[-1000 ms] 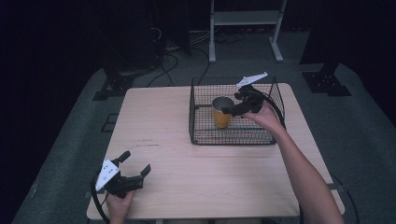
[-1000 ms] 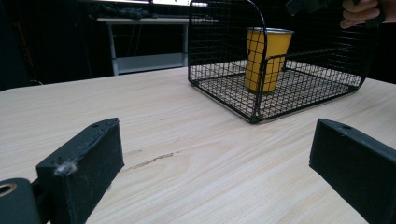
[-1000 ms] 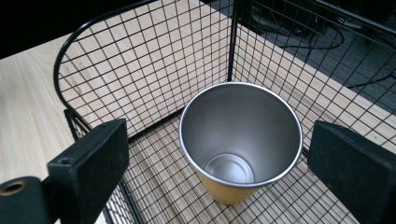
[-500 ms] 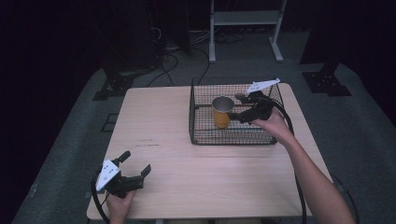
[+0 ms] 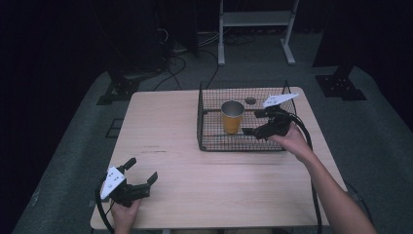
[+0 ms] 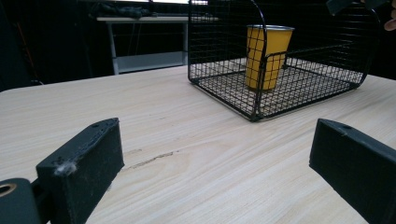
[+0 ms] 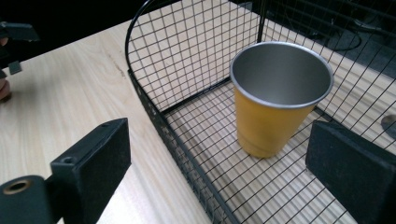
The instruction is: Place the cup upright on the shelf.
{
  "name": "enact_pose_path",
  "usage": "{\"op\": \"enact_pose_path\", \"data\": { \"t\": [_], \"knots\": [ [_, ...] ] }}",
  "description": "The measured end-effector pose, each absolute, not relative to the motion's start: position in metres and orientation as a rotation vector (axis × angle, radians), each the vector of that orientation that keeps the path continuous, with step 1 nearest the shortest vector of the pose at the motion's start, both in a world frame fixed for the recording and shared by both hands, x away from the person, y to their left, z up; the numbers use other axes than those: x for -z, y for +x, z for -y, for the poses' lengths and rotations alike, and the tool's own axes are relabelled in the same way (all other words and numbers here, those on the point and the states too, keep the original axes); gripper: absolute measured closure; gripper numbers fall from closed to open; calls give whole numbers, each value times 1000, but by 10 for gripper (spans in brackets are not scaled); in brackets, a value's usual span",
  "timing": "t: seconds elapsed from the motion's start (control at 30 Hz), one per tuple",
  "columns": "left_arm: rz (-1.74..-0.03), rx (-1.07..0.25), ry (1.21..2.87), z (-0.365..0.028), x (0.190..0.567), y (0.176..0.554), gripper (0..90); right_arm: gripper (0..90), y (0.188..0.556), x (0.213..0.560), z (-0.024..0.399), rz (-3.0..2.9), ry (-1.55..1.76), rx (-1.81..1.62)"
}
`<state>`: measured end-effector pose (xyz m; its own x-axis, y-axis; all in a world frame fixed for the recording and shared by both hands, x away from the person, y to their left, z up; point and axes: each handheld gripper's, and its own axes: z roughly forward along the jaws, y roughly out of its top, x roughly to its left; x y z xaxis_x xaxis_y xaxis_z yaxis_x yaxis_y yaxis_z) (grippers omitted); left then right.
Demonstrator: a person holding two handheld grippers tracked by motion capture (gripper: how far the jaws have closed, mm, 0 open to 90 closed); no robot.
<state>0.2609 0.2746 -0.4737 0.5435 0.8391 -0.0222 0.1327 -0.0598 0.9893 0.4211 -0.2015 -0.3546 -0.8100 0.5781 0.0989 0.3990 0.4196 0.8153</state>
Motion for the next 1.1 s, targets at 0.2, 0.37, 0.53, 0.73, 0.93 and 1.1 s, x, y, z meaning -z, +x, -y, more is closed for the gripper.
{"op": "enact_pose_path", "data": {
  "t": [0.2, 0.37, 0.53, 0.73, 0.93, 1.1],
  "knots": [
    [-860, -714, 1547, -275, 474, 261, 22, 59, 411, 358, 206, -2489, 859, -1349],
    [-860, -715, 1547, -274, 474, 261, 22, 60, 404, 362, 209, -2485, 852, -1360],
    [-860, -716, 1546, -274, 474, 261, 22, 59, 395, 366, 214, -2487, 854, -1370],
    [-860, -717, 1549, -274, 474, 261, 22, 59, 385, 371, 218, -2489, 852, -1386],
    [-859, -719, 1550, -274, 474, 261, 22, 60, 377, 377, 223, -2494, 863, -1403],
    [-858, -719, 1552, -274, 474, 261, 22, 59, 371, 383, 226, -2498, 867, -1400]
  ]
}}
